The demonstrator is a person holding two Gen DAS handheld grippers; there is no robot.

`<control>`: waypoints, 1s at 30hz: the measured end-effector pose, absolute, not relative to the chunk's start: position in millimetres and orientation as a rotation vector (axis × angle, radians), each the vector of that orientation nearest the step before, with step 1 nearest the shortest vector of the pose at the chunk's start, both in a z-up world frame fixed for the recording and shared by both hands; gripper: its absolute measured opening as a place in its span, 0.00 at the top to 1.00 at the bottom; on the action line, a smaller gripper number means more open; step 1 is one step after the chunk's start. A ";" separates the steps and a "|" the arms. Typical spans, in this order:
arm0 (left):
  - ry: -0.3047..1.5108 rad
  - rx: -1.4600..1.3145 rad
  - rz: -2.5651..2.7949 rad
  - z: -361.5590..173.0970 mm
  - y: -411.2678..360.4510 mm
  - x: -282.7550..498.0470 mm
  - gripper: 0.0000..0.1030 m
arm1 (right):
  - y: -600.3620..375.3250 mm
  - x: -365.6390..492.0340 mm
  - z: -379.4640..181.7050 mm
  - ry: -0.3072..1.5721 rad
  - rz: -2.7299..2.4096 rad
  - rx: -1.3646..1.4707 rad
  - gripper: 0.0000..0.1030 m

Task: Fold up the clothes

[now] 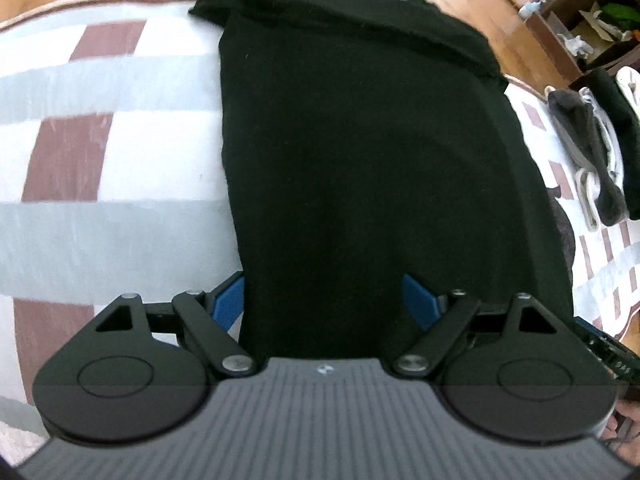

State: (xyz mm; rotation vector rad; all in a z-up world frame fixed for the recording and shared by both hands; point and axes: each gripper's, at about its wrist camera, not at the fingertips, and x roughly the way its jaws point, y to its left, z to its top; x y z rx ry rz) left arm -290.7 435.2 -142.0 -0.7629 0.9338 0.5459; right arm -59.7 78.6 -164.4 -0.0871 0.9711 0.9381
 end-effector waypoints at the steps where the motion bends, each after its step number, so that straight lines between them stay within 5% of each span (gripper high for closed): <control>1: 0.918 -0.746 0.550 -137.9 434.0 -291.3 0.20 | 79.9 -59.6 -163.1 0.971 0.951 -0.072 0.86; 15: 0.512 -0.330 0.549 -58.2 400.2 -289.9 0.20 | 188.5 -35.9 -28.5 0.758 1.272 0.088 0.86; 21: 0.522 -0.397 0.336 -62.8 393.9 -271.8 0.20 | 245.0 -29.4 -4.4 0.734 1.296 -0.005 0.86; 30: 0.860 -0.352 0.369 -108.9 396.4 -238.8 0.15 | 253.2 -22.1 23.8 0.681 1.251 0.004 0.86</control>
